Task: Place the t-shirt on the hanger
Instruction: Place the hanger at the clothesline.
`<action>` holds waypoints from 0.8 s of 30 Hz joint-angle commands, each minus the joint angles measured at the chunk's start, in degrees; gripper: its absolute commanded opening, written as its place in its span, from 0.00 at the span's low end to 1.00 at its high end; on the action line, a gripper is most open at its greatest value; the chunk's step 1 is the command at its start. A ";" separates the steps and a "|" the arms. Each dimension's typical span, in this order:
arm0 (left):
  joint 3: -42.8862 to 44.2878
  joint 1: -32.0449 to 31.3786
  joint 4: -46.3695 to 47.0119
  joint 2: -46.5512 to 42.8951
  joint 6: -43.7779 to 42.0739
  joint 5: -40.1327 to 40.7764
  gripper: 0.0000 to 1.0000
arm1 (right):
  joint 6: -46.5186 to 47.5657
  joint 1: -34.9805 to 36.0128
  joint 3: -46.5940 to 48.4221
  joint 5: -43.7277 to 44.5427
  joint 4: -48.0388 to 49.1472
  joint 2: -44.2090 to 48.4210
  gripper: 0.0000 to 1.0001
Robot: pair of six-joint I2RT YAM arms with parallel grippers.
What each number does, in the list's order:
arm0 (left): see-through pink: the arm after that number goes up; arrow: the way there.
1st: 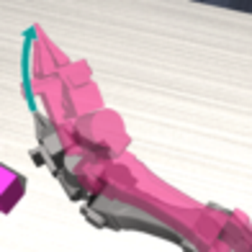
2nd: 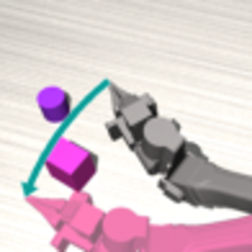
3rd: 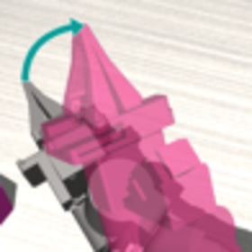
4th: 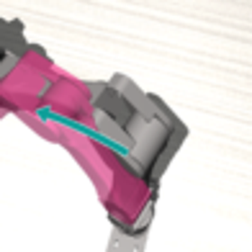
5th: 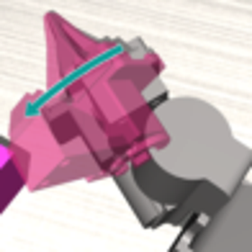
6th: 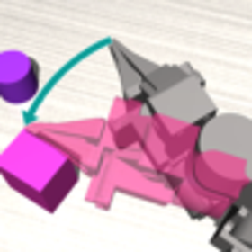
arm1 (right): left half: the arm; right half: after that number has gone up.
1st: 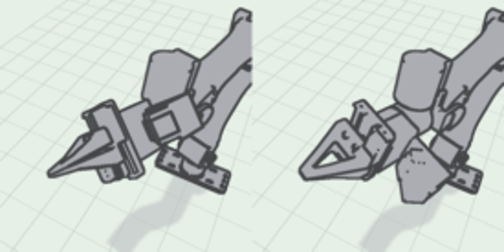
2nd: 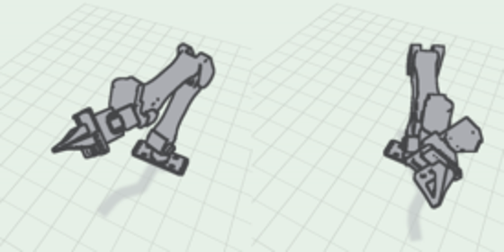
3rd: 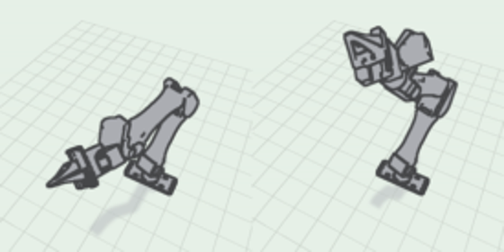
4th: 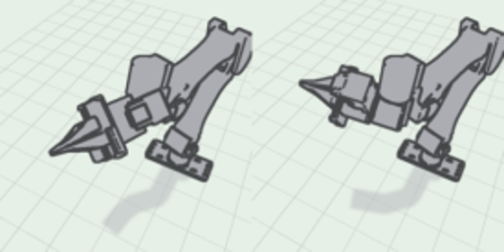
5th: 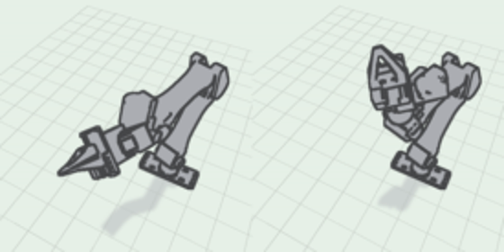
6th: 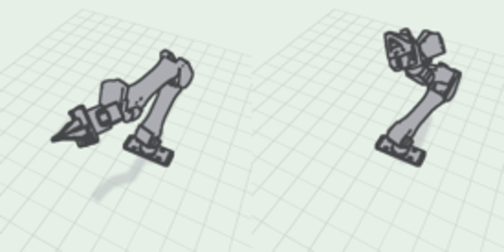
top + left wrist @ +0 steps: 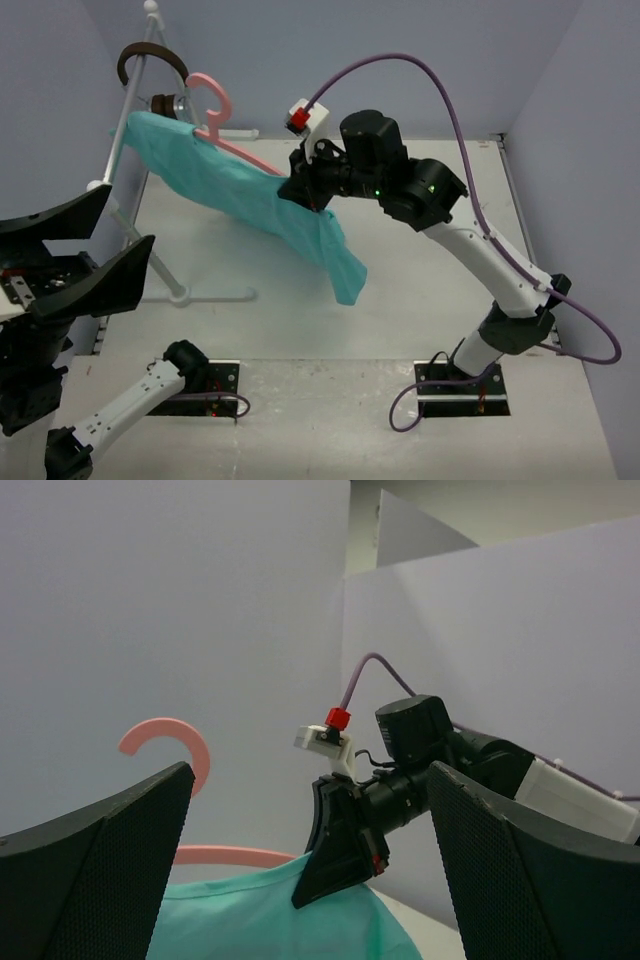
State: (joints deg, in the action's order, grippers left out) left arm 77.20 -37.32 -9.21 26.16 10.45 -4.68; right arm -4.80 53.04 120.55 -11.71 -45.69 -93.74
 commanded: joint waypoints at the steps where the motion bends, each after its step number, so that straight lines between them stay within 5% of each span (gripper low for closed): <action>1: 1.53 -0.03 -4.15 -1.12 -1.05 4.04 1.00 | 1.81 0.48 12.99 0.48 -7.61 -9.99 0.00; 4: 3.28 -0.04 -5.77 -1.39 -1.44 4.37 1.00 | 2.31 0.48 19.39 3.85 -8.38 -15.88 0.00; 12: 4.11 -0.03 -9.79 -2.25 -3.08 5.90 1.00 | 4.10 0.50 15.15 2.79 -1.52 -19.20 0.00; 17: 1.85 -0.03 -9.91 -3.48 -3.98 7.46 1.00 | 9.01 1.35 6.02 -3.28 14.63 -16.82 0.00; 24: 0.58 -0.03 -10.44 -4.81 -4.51 9.35 1.00 | 12.00 1.45 17.35 -9.23 19.42 -26.43 0.00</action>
State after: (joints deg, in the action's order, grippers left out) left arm 78.49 -37.32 -18.65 22.26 7.67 2.59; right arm 4.16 54.05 129.96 -15.56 -38.29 -117.20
